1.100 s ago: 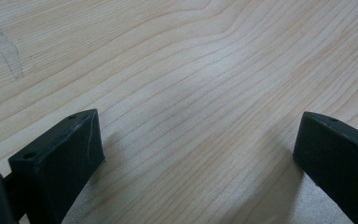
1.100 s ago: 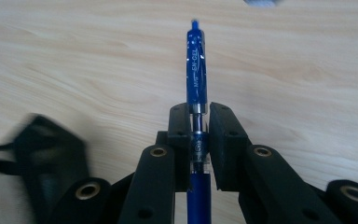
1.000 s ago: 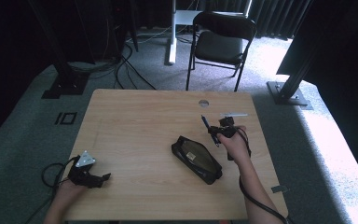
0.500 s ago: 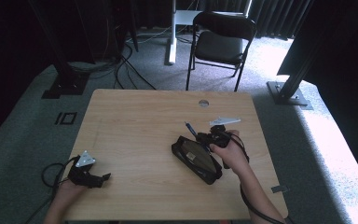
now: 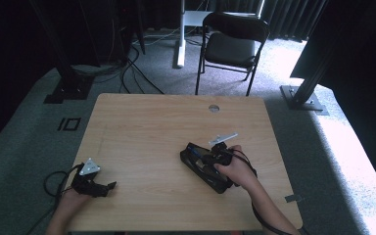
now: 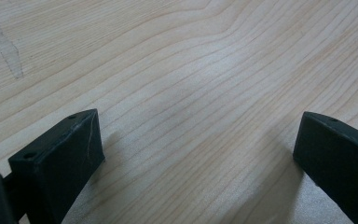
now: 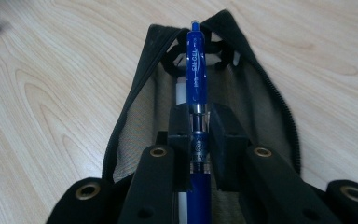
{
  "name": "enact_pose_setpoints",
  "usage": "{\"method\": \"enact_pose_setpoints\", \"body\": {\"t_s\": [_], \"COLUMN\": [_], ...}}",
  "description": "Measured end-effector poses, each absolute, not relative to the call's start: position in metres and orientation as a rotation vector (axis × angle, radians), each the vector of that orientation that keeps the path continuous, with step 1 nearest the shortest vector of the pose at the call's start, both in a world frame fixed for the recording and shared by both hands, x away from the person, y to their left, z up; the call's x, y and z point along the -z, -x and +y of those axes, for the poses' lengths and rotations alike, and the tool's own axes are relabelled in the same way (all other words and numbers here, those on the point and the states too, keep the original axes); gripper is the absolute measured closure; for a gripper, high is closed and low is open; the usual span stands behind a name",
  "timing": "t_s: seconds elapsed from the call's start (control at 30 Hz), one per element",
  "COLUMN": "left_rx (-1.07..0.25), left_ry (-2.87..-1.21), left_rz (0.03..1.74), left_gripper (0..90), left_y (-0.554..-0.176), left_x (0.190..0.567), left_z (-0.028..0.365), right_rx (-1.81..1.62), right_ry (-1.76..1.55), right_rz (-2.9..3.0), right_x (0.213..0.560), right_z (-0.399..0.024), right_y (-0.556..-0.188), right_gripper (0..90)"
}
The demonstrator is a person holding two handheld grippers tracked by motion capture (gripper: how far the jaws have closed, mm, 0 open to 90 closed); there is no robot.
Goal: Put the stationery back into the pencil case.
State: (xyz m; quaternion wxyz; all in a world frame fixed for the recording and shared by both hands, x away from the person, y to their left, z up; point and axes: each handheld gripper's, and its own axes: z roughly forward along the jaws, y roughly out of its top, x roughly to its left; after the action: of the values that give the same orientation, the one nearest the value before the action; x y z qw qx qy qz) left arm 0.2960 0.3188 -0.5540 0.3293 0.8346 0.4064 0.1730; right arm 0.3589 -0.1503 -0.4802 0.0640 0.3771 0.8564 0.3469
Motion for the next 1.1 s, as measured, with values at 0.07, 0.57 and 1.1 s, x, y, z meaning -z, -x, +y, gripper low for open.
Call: {"method": "enact_pose_setpoints", "body": {"t_s": [0.07, 0.57, 1.1], "left_rx": [-0.452, -0.453, -0.454], "left_ry": [-2.183, -2.183, -2.182], "left_rz": [1.063, 1.064, 1.067], "left_gripper": [1.6, 1.6, 1.6], "left_y": [-0.296, -0.296, -0.296], "left_x": [0.554, 0.554, 0.554], "left_z": [0.319, 0.319, 0.319], "right_rx": [-1.02, -0.954, -1.217], "right_ry": [-1.136, -1.169, -1.217], "right_rz": [2.608, 2.651, 2.327], "right_x": [0.482, 0.494, 0.453], "right_z": [-0.148, -0.138, -0.179], "right_y": [-0.359, -0.364, -0.373], "right_gripper": [79.4, 74.9, 57.4]}}
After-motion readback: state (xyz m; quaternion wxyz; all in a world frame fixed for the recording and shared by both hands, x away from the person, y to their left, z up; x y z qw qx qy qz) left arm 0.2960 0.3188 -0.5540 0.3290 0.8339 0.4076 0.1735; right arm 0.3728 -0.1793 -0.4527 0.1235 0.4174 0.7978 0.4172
